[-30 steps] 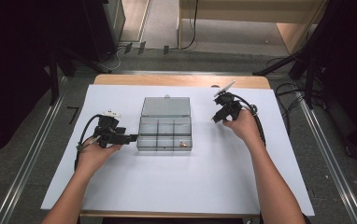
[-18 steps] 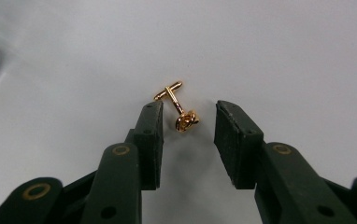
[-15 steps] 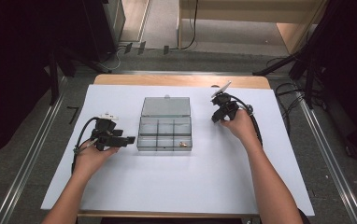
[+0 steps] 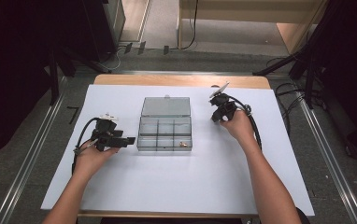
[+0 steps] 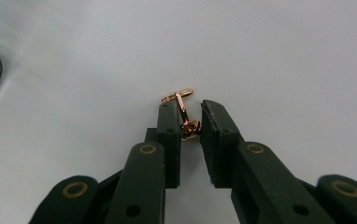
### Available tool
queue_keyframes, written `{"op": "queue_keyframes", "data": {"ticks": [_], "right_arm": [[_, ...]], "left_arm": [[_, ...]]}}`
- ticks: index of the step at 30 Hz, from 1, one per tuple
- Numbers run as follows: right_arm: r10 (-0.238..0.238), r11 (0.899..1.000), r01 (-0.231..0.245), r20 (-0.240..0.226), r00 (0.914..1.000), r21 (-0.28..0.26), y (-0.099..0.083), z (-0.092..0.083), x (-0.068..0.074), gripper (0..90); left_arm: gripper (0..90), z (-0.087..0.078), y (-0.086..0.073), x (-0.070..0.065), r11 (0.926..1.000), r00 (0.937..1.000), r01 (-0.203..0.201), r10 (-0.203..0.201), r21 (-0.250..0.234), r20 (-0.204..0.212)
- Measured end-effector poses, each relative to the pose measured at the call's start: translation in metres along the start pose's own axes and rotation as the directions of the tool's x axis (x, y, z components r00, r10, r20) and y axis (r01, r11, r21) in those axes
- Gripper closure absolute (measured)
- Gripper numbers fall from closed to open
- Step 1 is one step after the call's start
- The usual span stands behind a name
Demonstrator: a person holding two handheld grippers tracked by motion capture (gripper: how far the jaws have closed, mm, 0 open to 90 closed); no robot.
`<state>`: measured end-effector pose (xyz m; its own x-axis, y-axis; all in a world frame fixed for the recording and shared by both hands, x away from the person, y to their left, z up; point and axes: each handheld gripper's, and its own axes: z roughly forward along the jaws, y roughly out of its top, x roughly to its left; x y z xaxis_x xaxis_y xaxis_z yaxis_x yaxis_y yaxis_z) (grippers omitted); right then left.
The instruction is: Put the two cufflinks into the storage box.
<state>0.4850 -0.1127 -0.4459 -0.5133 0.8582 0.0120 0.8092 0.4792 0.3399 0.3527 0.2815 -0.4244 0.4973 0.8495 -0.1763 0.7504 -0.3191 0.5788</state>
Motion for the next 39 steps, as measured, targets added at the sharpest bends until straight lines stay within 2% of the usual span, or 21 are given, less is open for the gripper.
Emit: {"op": "queue_keyframes", "data": {"ticks": [6,12,16,27,33,39], "right_arm": [[0.009,1.000,-0.009,0.001,1.0000,0.010,-0.001,-0.002,-0.001,80.0],[0.027,1.000,-0.026,-0.021,0.9994,0.006,-0.003,-0.007,-0.003,80.0],[0.019,1.000,-0.019,-0.033,0.9993,-0.002,-0.004,-0.011,-0.002,80.0],[0.019,1.000,-0.020,-0.061,0.9980,-0.012,-0.007,-0.021,0.006,80.0],[0.004,1.000,-0.005,-0.078,0.9970,-0.015,-0.013,-0.025,0.013,80.0],[0.011,1.000,-0.013,-0.093,0.9956,-0.019,-0.019,-0.031,0.016,80.0]], "left_arm": [[33.8,0.000,0.000,0.001,1.0000,1.0000,0.005,-0.005,0.002,0.000],[33.8,-0.001,0.001,0.002,1.0000,1.0000,0.007,-0.007,-0.004,0.001],[33.8,-0.001,0.001,0.002,1.0000,1.0000,0.009,-0.009,-0.005,0.002],[33.8,-0.002,0.006,0.004,0.9998,0.9999,0.010,-0.009,-0.016,0.006],[33.7,0.002,0.010,0.006,0.9998,0.9997,0.017,-0.017,-0.008,0.020],[33.8,0.004,0.014,0.009,0.9999,0.9995,0.016,-0.016,0.000,0.025]]}}
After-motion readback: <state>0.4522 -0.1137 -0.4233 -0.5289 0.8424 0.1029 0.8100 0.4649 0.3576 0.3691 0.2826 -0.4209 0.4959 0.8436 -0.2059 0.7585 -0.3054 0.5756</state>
